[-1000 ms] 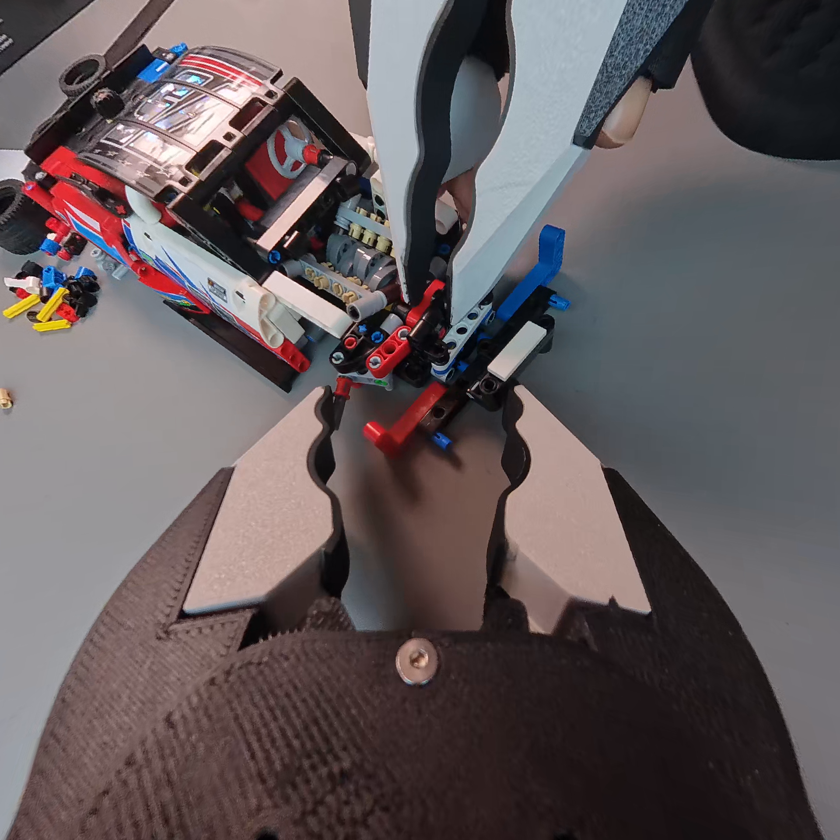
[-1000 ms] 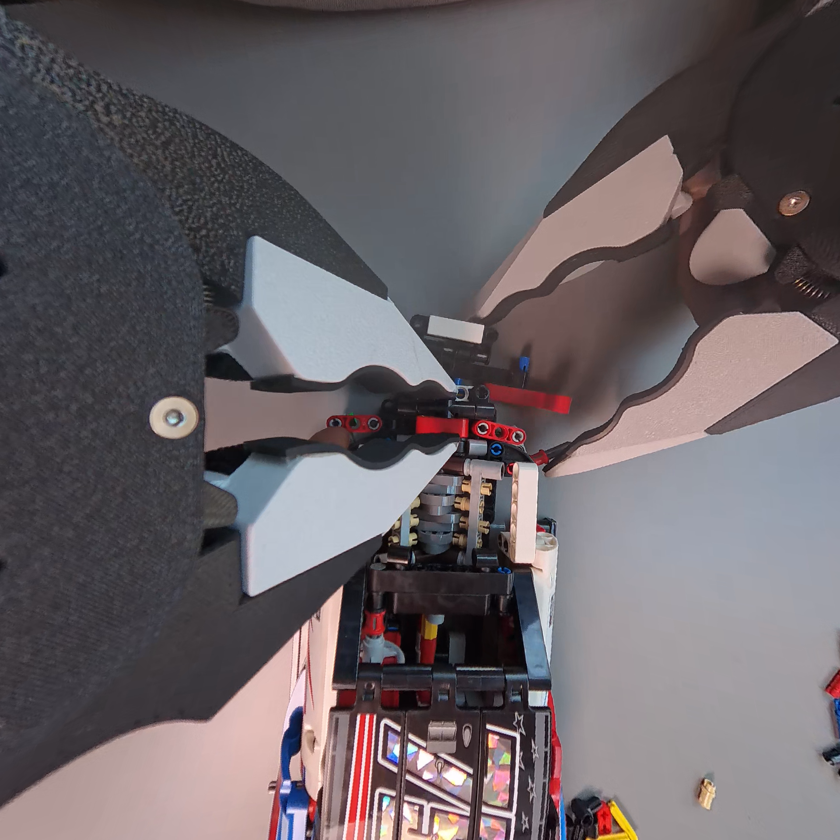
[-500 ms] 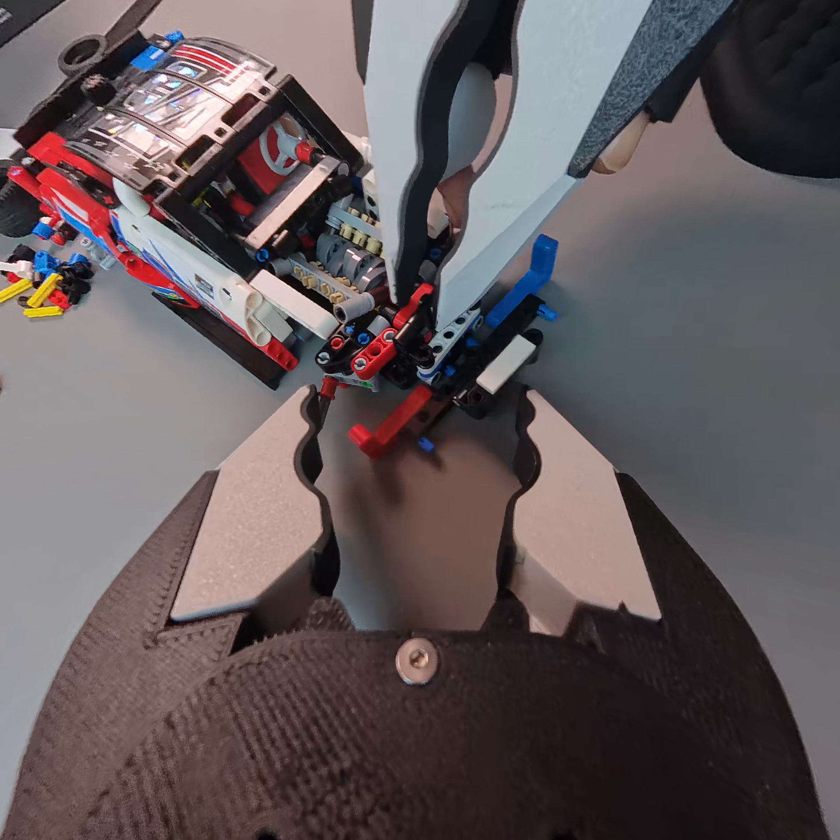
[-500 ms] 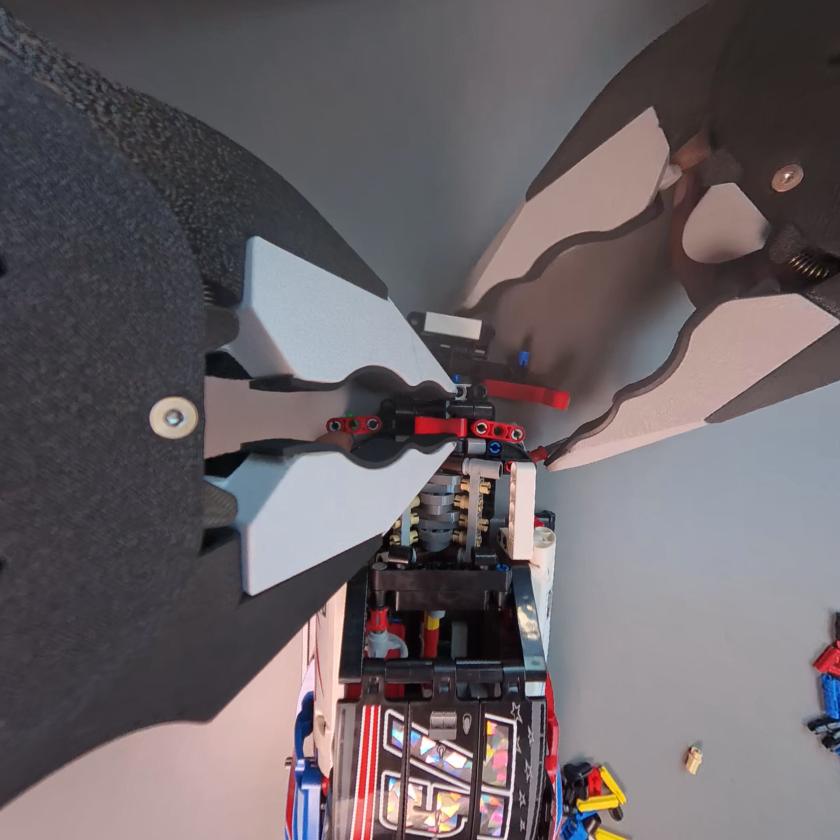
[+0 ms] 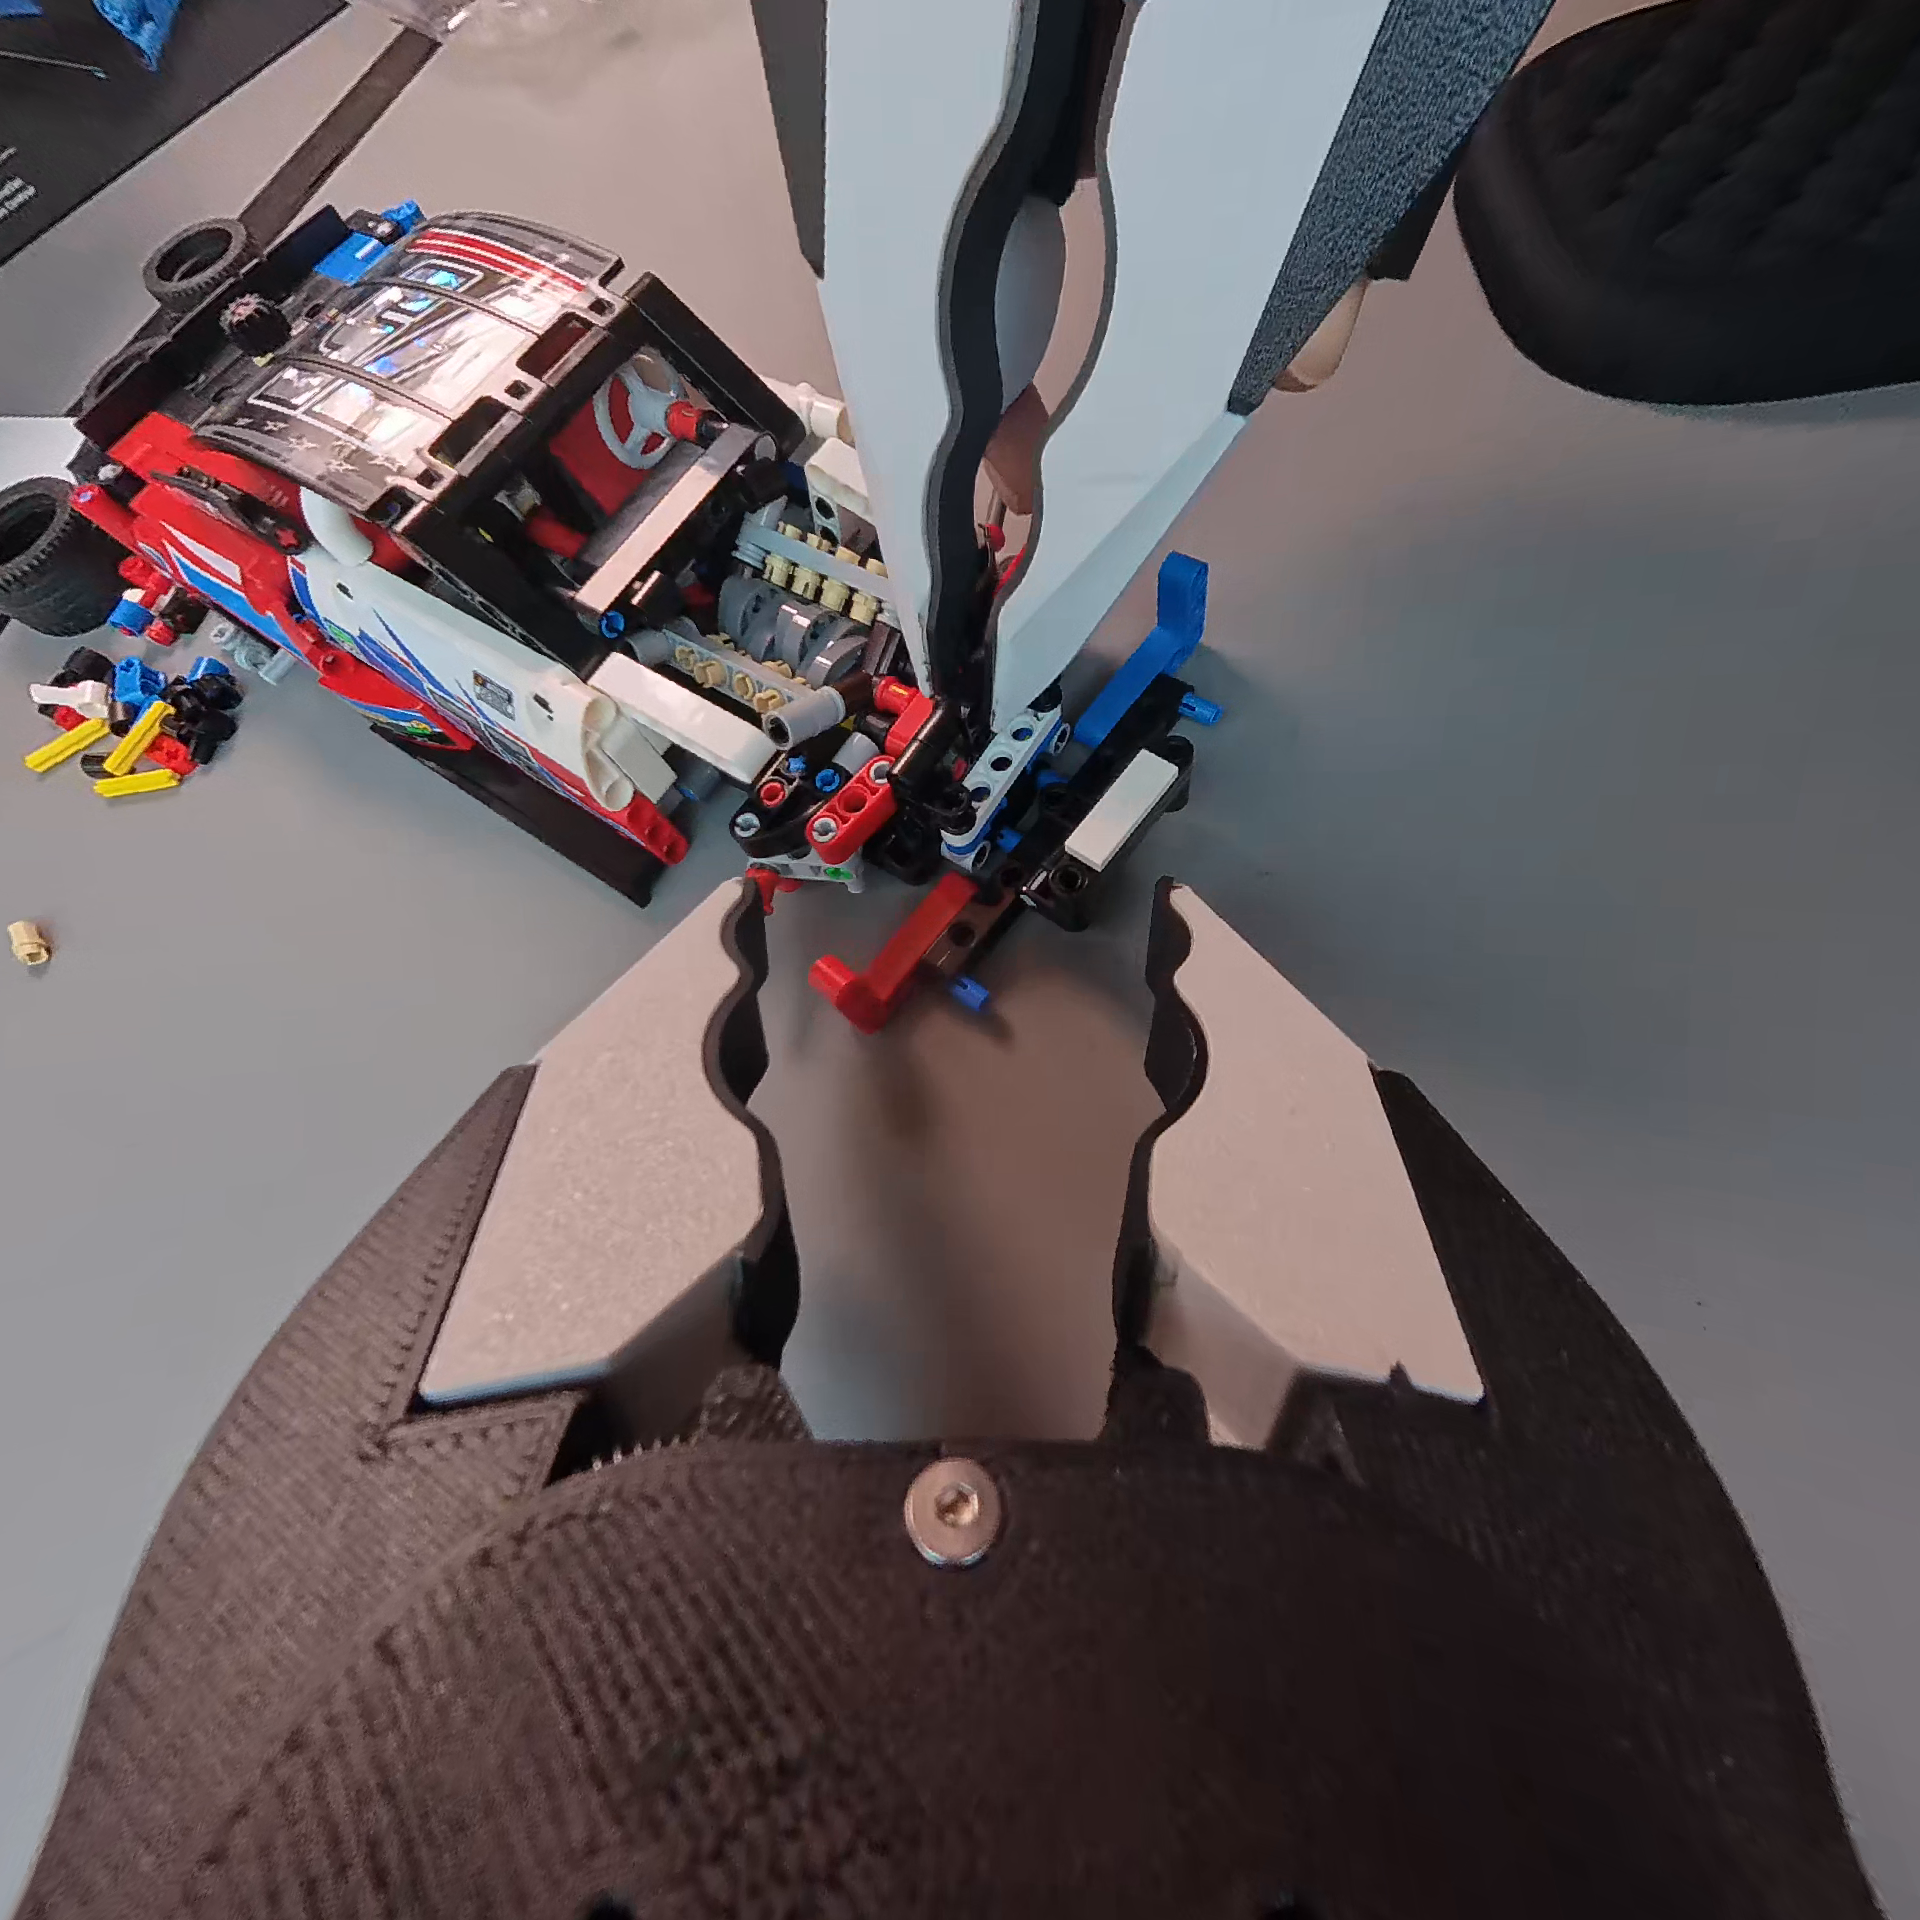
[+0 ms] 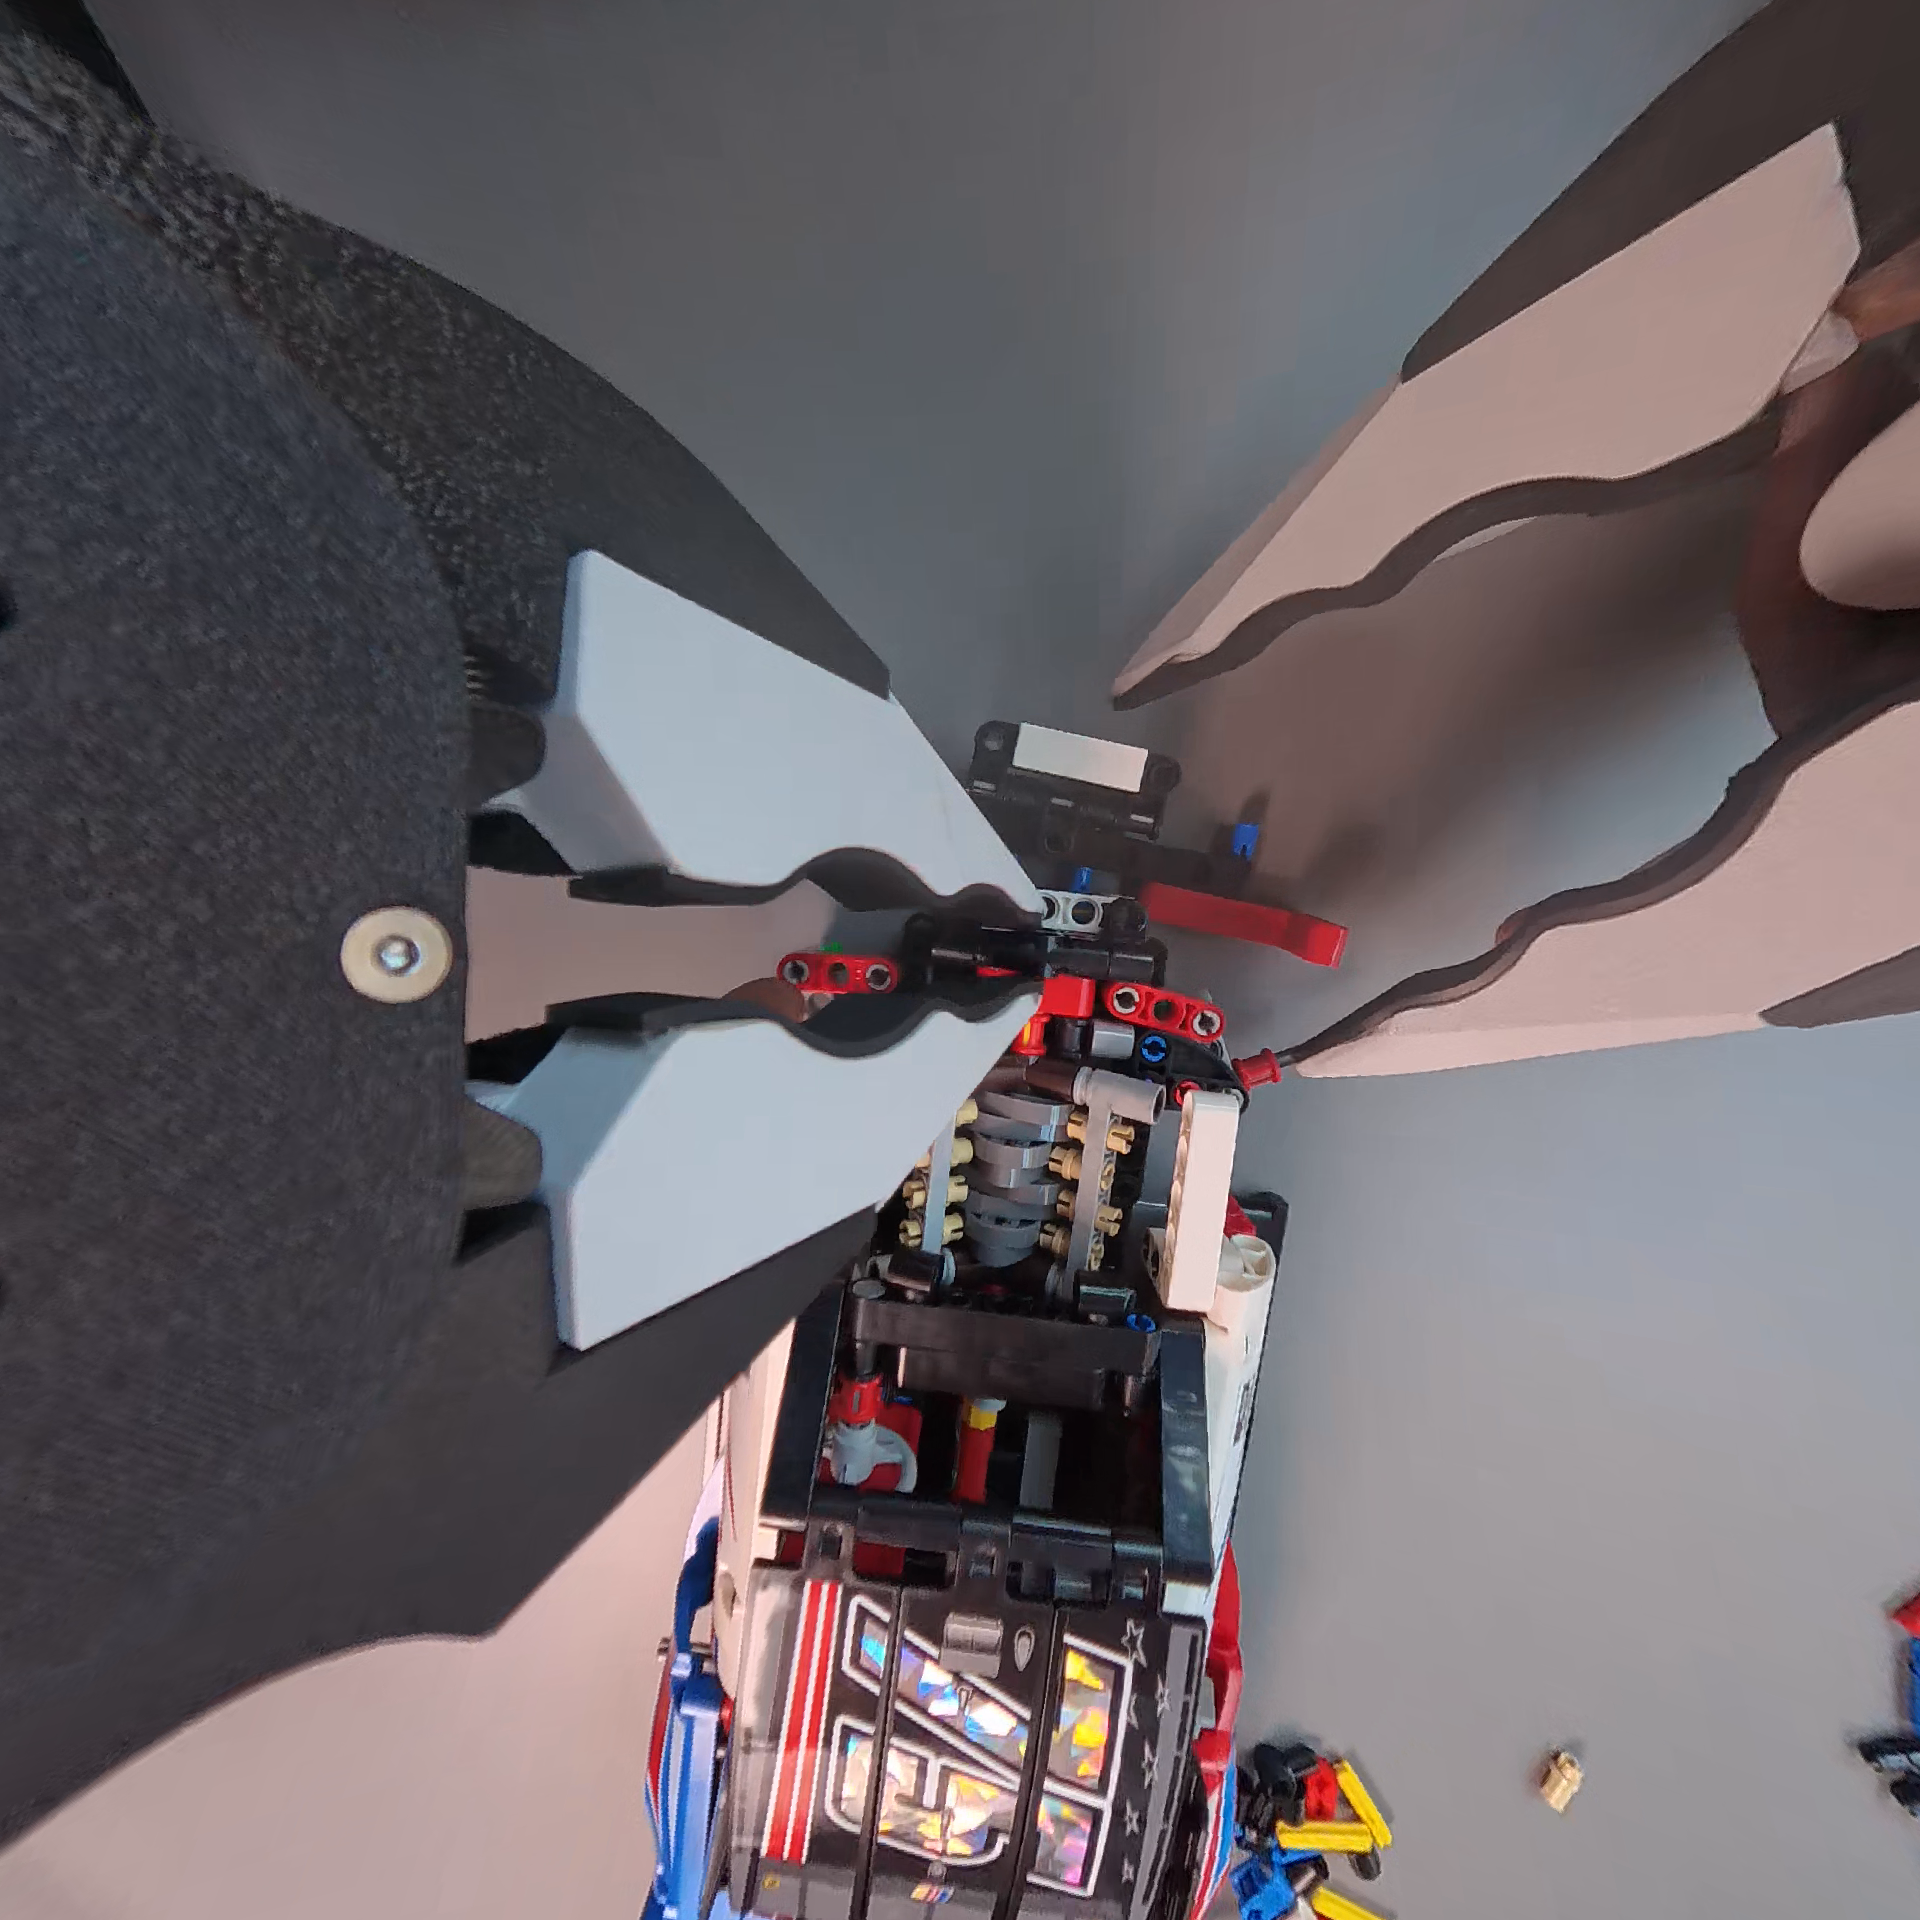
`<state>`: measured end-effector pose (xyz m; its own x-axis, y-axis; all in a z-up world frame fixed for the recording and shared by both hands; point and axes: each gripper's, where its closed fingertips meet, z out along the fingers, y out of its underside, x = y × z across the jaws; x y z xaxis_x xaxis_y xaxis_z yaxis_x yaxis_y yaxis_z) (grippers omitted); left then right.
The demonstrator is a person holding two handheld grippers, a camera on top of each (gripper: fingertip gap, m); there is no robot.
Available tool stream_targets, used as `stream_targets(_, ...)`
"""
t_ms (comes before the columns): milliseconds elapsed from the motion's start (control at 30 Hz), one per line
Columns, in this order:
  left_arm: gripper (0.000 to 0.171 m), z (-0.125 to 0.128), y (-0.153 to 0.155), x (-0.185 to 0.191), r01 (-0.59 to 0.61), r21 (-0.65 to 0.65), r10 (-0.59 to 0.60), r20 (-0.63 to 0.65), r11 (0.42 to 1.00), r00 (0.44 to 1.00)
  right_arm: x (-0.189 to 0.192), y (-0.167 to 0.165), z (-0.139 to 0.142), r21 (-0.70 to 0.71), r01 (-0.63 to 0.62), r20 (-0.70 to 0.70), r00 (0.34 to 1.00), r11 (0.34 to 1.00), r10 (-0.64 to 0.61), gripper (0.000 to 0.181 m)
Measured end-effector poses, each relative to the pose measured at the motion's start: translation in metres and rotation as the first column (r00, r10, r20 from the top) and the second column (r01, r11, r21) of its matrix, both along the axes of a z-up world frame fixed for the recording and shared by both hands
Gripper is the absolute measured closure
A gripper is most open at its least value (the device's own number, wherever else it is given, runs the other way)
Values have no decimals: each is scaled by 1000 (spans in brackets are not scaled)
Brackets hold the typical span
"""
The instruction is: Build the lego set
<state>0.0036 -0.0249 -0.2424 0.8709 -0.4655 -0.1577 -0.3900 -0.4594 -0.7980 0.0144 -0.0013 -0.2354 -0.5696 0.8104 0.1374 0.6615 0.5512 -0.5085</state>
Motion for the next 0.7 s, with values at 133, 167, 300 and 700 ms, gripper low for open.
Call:
stream_targets(133,99,4,-4,-1,16,18,-15,-31,1000,999,2,-5,2,-68,-14,73,997,998,19,176)
stream_targets(167,100,6,-6,1,28,32,-27,-41,999,999,3,-8,3,-119,-4,92,996,993,15,176)
stream_targets(300,98,11,-12,3,56,60,-52,-68,997,996,3,-13,15,-258,34,112,994,966,-5,177)
stream_targets(700,80,61,-18,-22,-252,125,180,416,960,891,-13,-24,70,-549,79,-10,995,832,-101,177)
